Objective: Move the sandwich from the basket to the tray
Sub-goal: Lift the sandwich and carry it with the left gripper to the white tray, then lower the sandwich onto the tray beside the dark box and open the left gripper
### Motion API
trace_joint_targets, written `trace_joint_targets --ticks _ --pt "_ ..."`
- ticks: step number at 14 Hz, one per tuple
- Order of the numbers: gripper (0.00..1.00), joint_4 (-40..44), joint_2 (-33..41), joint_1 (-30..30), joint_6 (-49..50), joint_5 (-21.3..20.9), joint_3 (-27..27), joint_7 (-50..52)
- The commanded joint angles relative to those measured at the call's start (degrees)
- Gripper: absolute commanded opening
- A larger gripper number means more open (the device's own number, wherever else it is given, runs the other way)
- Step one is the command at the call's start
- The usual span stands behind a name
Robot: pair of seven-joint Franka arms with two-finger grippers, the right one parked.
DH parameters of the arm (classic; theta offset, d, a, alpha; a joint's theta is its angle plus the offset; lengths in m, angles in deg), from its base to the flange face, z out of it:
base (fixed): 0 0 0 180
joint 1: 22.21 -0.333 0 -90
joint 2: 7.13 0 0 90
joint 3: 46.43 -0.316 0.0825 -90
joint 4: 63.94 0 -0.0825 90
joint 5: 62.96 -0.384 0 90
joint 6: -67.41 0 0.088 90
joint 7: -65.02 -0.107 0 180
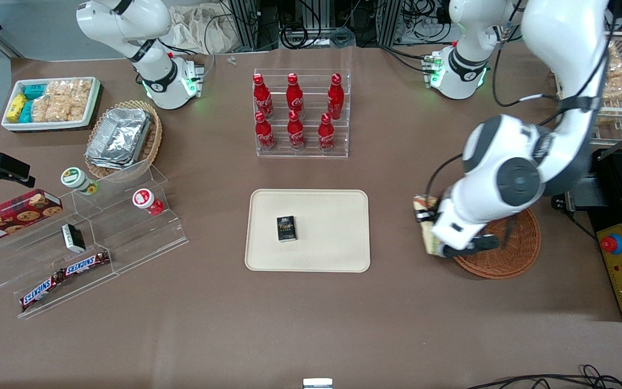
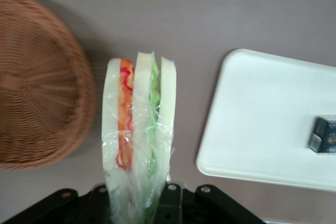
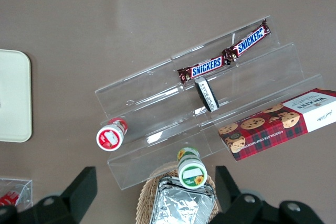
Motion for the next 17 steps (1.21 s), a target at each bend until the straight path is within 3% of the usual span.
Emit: trace_joint_targets --ticks 1,4,7,11,16,17 --pt "0.00 3.62 -5.59 5.07 -4.00 -1.18 -0.14 -0.17" --pt "0.00 3.54 -9.11 9.02 -9.89 -1.98 -0.14 -0.08" --pt "0.00 3.36 -13.77 14.13 -16.40 -5.84 -0.23 0.27" --pt "0.00 3.45 -17.38 16.42 -17.91 -9.27 -0.67 0.97" --pt "0.14 2.57 -17.30 16.25 -17.48 -9.45 -3.04 2.38" --pt "0.23 2.40 -17.39 16.25 -17.47 -9.45 -3.22 2.99"
